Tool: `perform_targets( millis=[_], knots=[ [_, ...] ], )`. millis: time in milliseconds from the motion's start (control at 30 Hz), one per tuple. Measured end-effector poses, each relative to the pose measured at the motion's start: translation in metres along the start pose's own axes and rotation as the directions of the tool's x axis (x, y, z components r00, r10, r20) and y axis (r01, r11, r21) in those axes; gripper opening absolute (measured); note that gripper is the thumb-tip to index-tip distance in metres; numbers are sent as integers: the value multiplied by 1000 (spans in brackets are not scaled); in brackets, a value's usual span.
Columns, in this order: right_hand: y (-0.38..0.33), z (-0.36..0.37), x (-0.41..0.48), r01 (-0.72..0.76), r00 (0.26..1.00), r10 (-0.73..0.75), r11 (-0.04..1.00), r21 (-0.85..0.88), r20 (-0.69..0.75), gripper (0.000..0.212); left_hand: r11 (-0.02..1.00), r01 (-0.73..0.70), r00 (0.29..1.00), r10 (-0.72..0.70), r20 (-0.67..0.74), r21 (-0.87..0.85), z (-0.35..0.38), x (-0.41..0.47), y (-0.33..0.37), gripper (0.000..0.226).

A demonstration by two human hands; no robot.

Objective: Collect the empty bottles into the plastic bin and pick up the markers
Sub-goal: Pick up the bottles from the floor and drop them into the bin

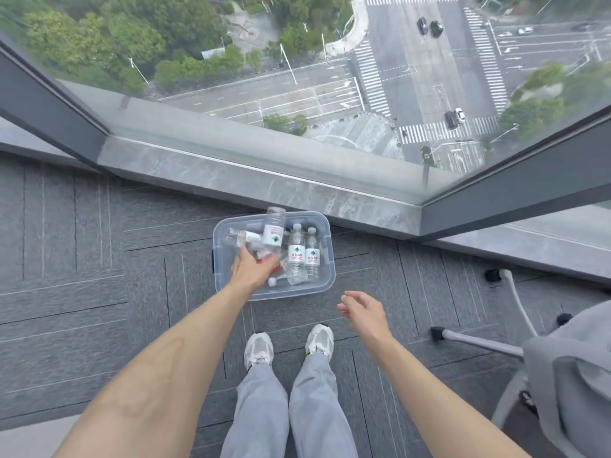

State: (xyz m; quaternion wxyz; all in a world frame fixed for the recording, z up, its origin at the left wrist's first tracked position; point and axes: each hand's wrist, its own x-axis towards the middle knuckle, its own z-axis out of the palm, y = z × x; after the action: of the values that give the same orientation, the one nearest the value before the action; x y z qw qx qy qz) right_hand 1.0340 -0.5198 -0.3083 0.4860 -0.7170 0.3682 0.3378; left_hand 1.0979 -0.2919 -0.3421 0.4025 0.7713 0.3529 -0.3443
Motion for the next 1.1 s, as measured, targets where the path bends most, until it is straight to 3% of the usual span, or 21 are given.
perform_targets(
  millis=[333, 667, 900, 1100],
  knots=[
    [-72, 19, -51, 125, 992, -125, 992, 2, -13, 24, 1000, -3, 1000, 2, 24, 14, -59, -64, -7, 65],
    [-95, -7, -136, 226, 971, -216, 969, 98, -104, 21, 979, -178, 984, 179, 9, -95, -84, -148, 45, 36],
    [-49, -87, -206, 285, 931, -198, 918, 277, -306, 24, 937, -300, 923, 333, 196, -179, -18, -236, 99, 19],
    [44, -168, -256, 318, 864, -25, 801, 507, -502, 24, 885, -462, 786, 439, 436, -58, 96, -341, 116, 17]
  ],
)
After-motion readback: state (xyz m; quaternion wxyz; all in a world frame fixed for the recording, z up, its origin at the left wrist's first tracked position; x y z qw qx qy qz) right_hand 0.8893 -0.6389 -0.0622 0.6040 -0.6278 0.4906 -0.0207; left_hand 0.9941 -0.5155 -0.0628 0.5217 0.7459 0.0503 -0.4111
